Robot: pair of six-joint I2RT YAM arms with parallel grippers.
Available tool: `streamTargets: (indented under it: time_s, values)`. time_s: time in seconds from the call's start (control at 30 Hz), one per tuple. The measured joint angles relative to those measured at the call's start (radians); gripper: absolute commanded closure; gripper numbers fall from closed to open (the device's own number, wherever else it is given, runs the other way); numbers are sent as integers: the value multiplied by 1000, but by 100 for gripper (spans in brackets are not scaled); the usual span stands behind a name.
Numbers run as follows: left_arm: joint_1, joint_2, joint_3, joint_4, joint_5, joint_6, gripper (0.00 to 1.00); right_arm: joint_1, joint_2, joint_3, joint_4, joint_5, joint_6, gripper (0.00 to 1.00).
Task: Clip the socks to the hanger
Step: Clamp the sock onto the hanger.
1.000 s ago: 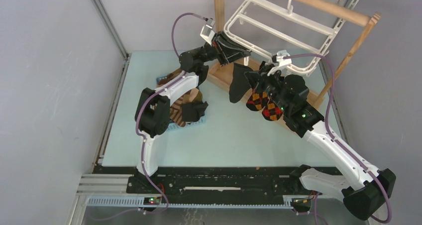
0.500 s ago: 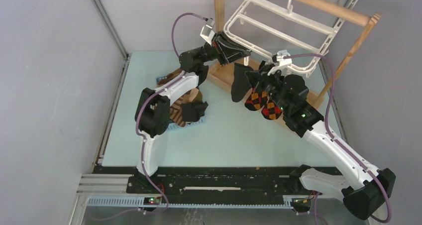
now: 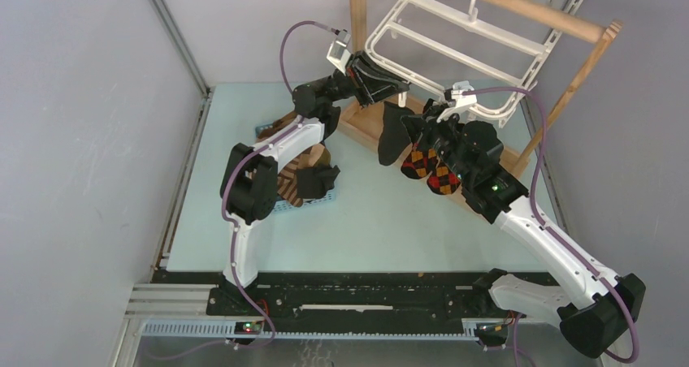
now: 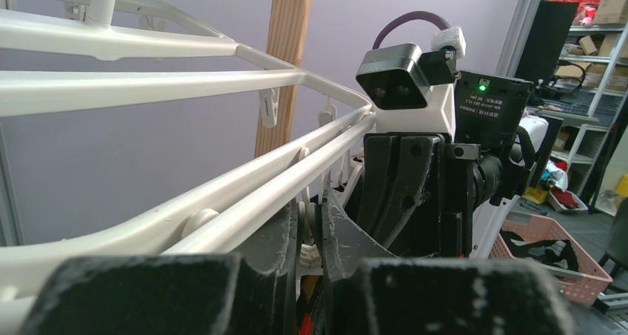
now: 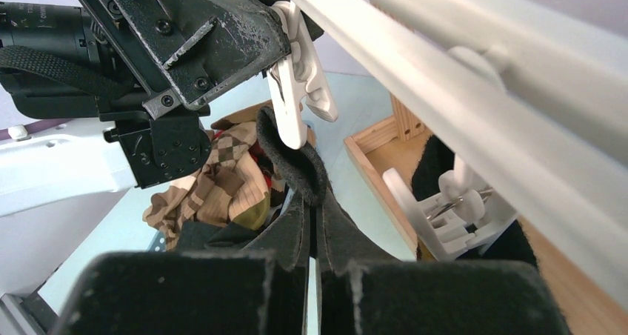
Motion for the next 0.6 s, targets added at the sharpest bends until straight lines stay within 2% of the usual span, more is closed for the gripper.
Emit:
streamTargets:
  time_s: [0.6]
  values:
    - [-3,-29,0,0,22,5,100,-19,-103,-59,9,-21,-17,97]
